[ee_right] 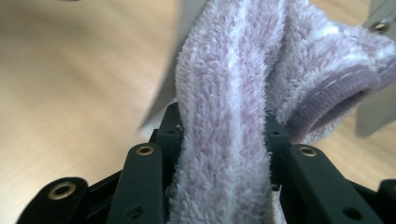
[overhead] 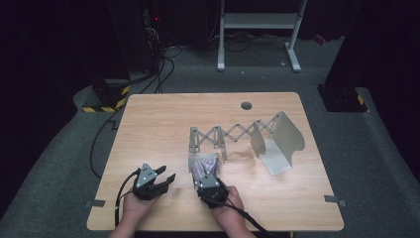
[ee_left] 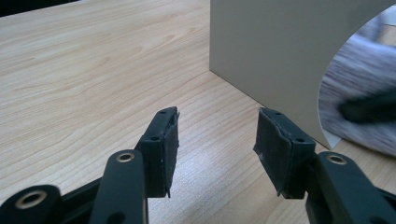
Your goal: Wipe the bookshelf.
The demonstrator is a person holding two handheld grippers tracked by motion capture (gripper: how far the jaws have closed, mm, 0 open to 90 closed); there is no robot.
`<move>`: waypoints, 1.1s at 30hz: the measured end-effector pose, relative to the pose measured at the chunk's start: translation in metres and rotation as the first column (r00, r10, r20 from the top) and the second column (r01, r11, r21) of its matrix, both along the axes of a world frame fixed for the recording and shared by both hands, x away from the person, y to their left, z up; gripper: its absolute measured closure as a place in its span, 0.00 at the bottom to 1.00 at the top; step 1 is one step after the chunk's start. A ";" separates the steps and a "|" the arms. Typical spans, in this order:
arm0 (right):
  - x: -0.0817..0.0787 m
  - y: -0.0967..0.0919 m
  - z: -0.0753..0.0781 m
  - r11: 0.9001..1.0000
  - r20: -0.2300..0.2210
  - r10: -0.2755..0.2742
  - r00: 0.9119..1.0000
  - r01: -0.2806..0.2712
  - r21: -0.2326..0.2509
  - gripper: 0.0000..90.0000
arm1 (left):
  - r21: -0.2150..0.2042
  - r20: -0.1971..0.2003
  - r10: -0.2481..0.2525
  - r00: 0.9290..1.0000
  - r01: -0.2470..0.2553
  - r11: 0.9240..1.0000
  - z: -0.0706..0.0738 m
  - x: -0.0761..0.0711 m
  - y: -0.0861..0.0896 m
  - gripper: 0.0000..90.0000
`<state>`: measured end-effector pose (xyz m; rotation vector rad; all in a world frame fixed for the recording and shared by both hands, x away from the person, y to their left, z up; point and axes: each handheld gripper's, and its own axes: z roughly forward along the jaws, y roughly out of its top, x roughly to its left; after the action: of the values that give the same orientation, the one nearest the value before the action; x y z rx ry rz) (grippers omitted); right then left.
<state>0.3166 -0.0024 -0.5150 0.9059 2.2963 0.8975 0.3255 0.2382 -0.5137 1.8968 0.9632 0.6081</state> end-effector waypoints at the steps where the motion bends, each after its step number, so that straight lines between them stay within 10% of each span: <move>1: -0.007 -0.001 0.000 1.000 -0.002 0.012 1.000 -0.012 0.000 0.70 | -0.001 -0.002 0.002 1.000 -0.002 1.000 0.000 0.001 0.000 0.54; 12: -0.035 -0.013 0.007 0.997 -0.009 0.069 0.998 -0.069 0.041 0.71 | 0.002 -0.012 0.005 1.000 -0.005 1.000 -0.002 0.004 -0.002 0.54; 18: -0.007 -0.024 0.018 0.990 0.025 -0.044 0.999 0.040 0.133 0.72 | 0.001 -0.012 0.005 1.000 -0.005 1.000 -0.001 0.002 0.000 0.57; 25: 0.011 -0.005 -0.005 0.994 -0.044 -0.036 0.998 0.040 0.103 0.72 | -0.004 -0.012 0.017 1.000 -0.017 1.000 0.000 -0.002 0.003 0.57; 33: 0.000 -0.005 0.035 0.970 -0.011 -0.009 1.000 0.012 0.243 0.71 | -0.011 -0.016 0.017 1.000 -0.017 1.000 -0.001 -0.001 0.004 0.57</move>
<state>0.3163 -0.0071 -0.4802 1.0242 2.2196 1.1911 0.3249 0.2419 -0.5148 1.8884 0.9917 0.5970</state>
